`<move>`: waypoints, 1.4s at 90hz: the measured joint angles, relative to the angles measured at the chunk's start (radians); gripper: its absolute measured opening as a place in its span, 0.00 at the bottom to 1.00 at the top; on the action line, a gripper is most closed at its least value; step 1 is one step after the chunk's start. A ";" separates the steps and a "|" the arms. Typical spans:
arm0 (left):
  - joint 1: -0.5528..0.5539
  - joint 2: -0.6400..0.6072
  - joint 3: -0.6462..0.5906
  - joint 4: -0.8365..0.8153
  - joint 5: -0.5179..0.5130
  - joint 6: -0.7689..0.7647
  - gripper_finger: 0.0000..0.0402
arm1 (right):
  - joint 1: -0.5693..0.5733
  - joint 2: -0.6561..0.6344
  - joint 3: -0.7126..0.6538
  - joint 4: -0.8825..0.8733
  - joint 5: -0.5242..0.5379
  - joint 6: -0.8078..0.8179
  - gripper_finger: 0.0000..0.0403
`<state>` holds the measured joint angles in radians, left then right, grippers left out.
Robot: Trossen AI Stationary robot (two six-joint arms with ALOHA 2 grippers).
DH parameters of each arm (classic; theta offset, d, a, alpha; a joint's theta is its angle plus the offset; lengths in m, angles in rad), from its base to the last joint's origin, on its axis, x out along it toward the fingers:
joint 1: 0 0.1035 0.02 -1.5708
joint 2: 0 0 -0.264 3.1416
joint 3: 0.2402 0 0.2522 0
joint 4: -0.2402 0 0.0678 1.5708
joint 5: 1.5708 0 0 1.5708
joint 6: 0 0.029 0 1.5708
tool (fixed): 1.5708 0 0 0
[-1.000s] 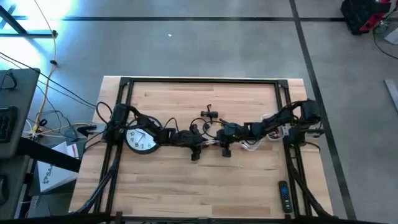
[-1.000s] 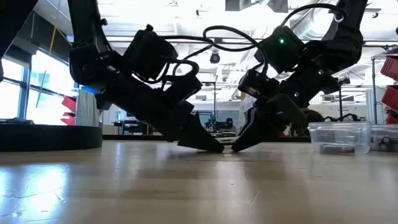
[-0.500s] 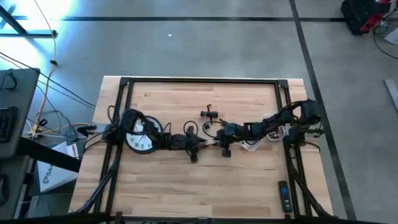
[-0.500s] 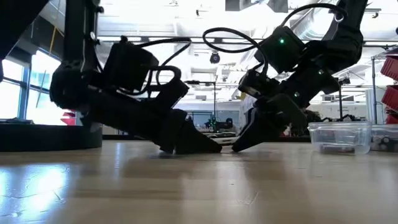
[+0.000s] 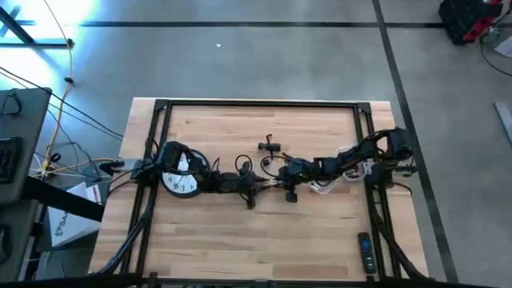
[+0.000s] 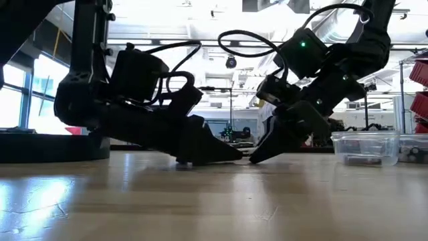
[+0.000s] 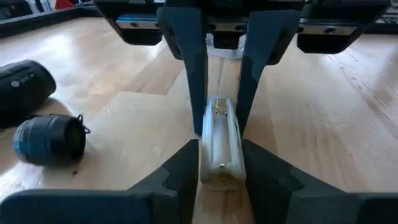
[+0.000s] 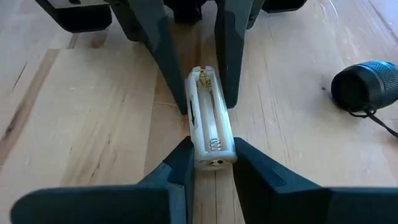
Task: Insert battery
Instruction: Insert the silver battery into the white battery case
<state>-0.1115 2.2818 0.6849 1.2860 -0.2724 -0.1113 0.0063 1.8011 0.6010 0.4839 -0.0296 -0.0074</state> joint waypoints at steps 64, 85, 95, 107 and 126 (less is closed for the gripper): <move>0.001 -0.079 0.006 -0.198 0.005 -0.011 0.25 | 0.000 0.000 0.000 0.001 0.000 0.000 0.15; 0.003 -0.079 0.010 -0.200 0.011 0.005 0.18 | 0.000 0.000 0.000 -0.002 0.000 0.000 0.15; 0.007 -0.080 0.010 -0.201 0.017 0.005 0.15 | 0.000 0.000 0.000 -0.005 0.000 0.000 0.16; 0.007 -0.080 0.010 -0.201 0.014 0.008 0.16 | 0.000 0.000 0.001 -0.011 0.000 0.000 0.18; 0.007 -0.080 0.010 -0.203 0.011 0.008 0.17 | 0.000 -0.031 0.004 -0.068 0.000 0.000 0.26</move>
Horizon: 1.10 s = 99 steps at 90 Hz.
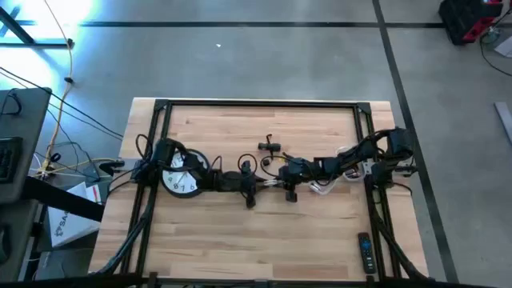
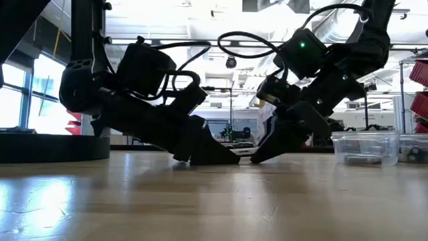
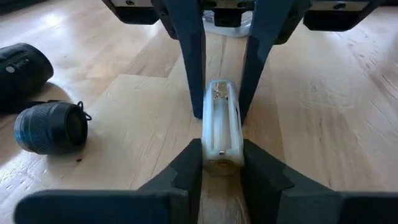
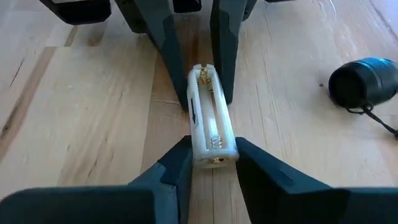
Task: Insert battery
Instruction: Insert the silver battery into the white battery case
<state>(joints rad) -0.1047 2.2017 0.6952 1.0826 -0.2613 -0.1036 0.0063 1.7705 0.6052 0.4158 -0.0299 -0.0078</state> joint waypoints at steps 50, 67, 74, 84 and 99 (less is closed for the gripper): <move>-0.001 0.000 0.001 -0.003 -0.003 -0.007 0.17 | -0.006 -0.287 0.365 -1.129 0.085 0.099 0.44; -0.001 0.000 0.001 -0.003 0.006 -0.008 0.17 | -0.006 -0.424 0.305 -1.415 0.159 0.278 0.40; -0.002 0.000 0.001 -0.003 0.006 -0.007 0.17 | -0.006 -0.487 0.241 -1.392 0.158 0.337 0.38; -0.001 0.000 0.001 -0.003 0.006 0.000 0.17 | -0.006 -0.541 0.160 -1.303 0.123 0.411 0.34; 0.007 0.000 0.001 -0.002 0.019 0.001 0.17 | -0.006 -0.550 0.067 -1.172 0.106 0.435 0.31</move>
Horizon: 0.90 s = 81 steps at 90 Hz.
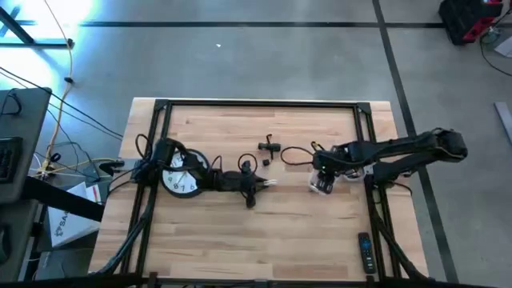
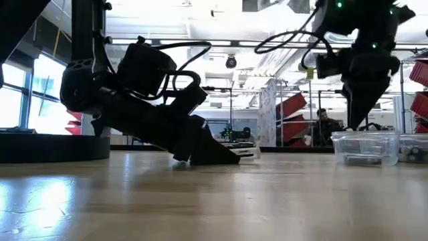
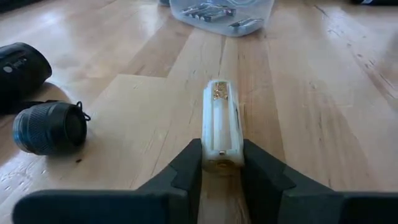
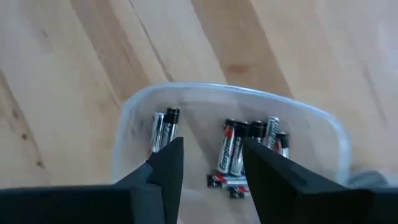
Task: Insert battery
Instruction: Insert the silver battery into the white battery case
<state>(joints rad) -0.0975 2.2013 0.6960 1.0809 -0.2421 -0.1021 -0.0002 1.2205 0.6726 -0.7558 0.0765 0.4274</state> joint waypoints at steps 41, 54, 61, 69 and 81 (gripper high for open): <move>0.000 0.000 -0.001 0.000 -0.001 0.001 0.17 | 0.000 0.091 -0.067 0.142 0.037 -0.044 0.24; 0.000 0.000 -0.001 0.000 -0.002 0.001 0.17 | 0.000 0.137 -0.068 0.138 0.037 -0.040 0.23; -0.002 0.000 -0.001 0.000 -0.003 0.001 0.17 | 0.000 0.167 -0.068 0.140 0.037 -0.025 0.22; -0.002 0.000 -0.001 0.000 -0.004 0.001 0.17 | 0.000 0.194 -0.064 0.144 0.035 -0.024 0.21; -0.002 0.000 -0.001 0.000 -0.004 0.001 0.17 | 0.000 0.216 -0.063 0.148 0.032 -0.024 0.20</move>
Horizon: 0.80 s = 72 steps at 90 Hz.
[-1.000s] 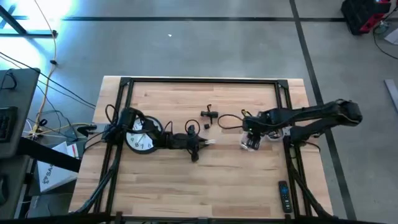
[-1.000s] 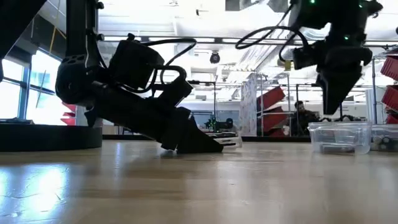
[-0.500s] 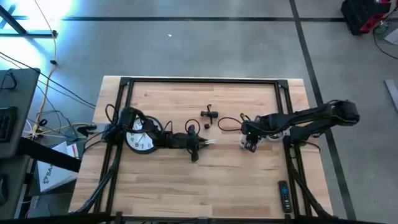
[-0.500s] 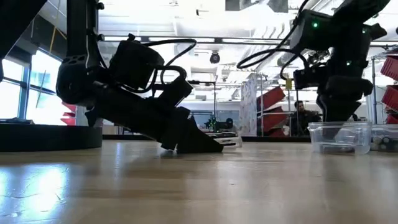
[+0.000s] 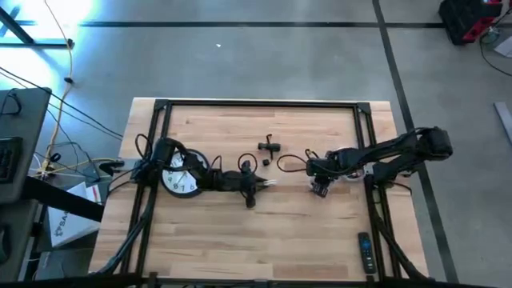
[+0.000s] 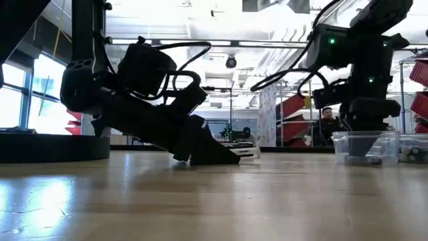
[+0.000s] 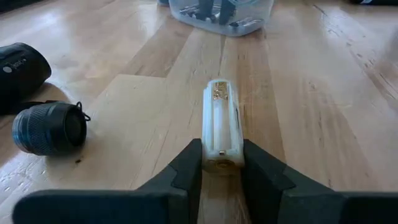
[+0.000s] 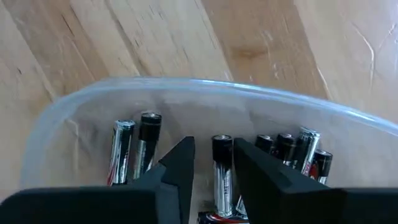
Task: Insert battery
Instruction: Insert the silver battery into the white battery case
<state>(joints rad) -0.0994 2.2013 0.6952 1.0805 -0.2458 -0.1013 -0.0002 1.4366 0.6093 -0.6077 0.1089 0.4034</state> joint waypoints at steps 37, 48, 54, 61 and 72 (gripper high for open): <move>0.000 0.000 0.000 0.000 0.000 0.000 0.17 | 0.000 0.000 -0.002 0.011 -0.006 -0.024 0.02; 0.000 0.000 0.000 0.000 0.000 0.000 0.17 | 0.001 0.001 0.013 -0.007 -0.005 -0.025 0.01; 0.000 0.000 0.000 0.000 0.000 0.000 0.17 | 0.008 0.003 0.044 -0.054 0.003 -0.037 0.01; 0.000 0.000 0.000 0.000 0.000 0.000 0.17 | 0.019 0.000 0.095 -0.139 0.027 -0.046 0.00; 0.000 0.000 0.000 0.000 0.001 0.000 0.17 | 0.040 -0.008 0.201 -0.283 0.112 -0.046 0.00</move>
<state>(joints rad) -0.0994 2.2013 0.6952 1.0801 -0.2448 -0.1013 0.0402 1.4284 0.8103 -0.8906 0.2209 0.3575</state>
